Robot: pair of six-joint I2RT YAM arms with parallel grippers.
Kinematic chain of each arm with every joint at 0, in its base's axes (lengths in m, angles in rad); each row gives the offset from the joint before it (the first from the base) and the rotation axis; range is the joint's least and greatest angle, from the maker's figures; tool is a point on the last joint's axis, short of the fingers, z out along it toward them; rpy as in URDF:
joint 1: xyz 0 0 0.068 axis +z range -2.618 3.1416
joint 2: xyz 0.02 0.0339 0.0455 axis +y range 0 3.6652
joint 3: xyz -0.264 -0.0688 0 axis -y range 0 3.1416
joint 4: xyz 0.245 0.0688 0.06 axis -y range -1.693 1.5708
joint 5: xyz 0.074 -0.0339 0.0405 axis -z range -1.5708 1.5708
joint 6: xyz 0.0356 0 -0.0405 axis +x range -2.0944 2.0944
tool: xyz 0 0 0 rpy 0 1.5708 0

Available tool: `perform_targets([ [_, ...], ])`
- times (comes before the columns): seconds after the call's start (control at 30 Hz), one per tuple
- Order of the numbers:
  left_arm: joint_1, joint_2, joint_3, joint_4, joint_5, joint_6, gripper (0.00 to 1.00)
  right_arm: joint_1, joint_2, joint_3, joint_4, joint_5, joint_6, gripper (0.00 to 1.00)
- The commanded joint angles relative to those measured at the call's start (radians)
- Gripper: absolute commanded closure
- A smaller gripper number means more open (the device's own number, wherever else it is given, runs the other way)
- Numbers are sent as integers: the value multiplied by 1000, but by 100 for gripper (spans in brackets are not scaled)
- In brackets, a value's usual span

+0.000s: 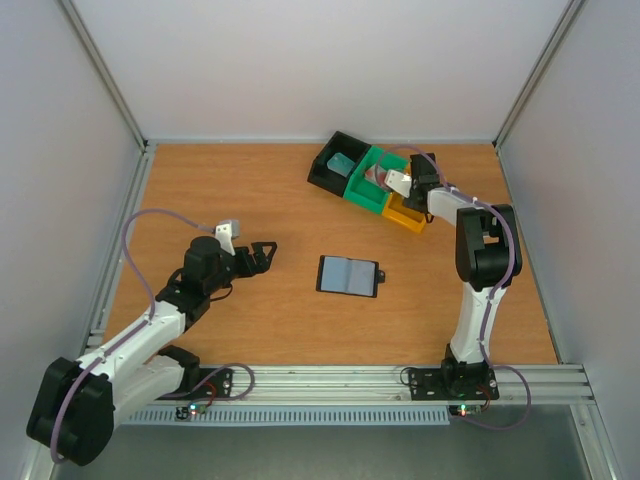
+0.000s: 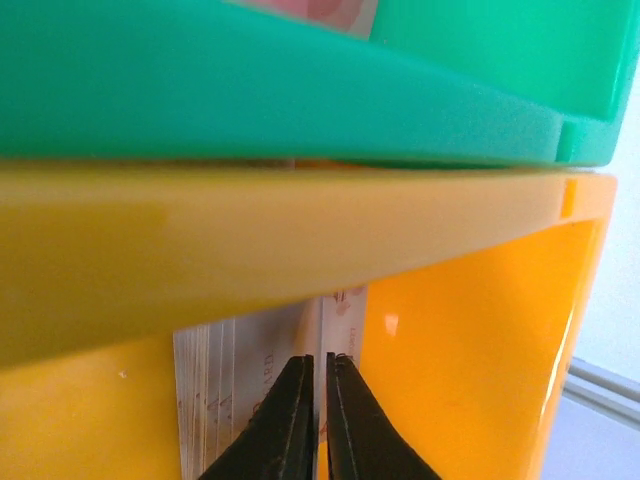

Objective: Take the credit cards out of the card holder

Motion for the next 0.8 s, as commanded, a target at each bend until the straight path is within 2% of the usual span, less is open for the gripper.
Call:
perform_targets([
  [0.0, 7, 7, -16, 66, 9, -6, 1, 6, 3, -2, 35, -13, -59, 92],
  [0.3, 7, 7, -26, 89, 39, -25, 1, -8, -33, 20, -109, -36, -19, 54],
  [0.37, 8, 5, -29, 91, 43, -30, 1, -12, -41, 24, -126, -35, -19, 48],
  [0.57, 9, 2, -30, 94, 52, -34, 1, -27, -53, 33, -124, -30, 0, 34],
  [0.77, 9, -2, -30, 85, 52, -30, 0, -29, -36, 24, 5, 69, -7, 33],
])
